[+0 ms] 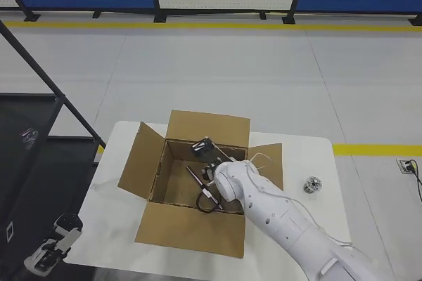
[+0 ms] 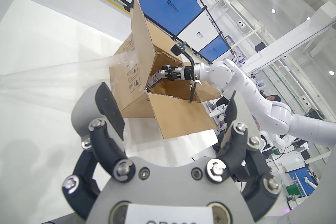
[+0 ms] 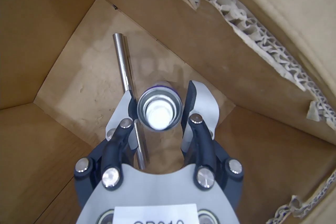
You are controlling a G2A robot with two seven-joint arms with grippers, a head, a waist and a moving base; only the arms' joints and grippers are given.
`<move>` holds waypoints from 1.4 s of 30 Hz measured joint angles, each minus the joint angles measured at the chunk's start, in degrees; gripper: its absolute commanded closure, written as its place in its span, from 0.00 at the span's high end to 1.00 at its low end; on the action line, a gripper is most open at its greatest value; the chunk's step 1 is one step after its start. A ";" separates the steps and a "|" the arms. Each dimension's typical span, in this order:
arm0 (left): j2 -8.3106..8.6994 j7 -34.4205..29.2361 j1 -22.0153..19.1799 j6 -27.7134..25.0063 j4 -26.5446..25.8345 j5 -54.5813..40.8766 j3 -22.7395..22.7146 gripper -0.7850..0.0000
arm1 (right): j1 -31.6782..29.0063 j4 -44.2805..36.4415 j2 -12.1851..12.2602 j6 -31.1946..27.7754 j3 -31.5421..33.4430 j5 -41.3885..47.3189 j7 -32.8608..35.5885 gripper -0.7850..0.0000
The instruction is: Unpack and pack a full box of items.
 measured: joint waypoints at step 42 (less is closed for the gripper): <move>0.04 -2.20 -3.58 2.91 -2.00 3.26 4.67 1.00 | -21.61 -14.47 15.51 -0.77 55.36 -15.75 17.20 0.82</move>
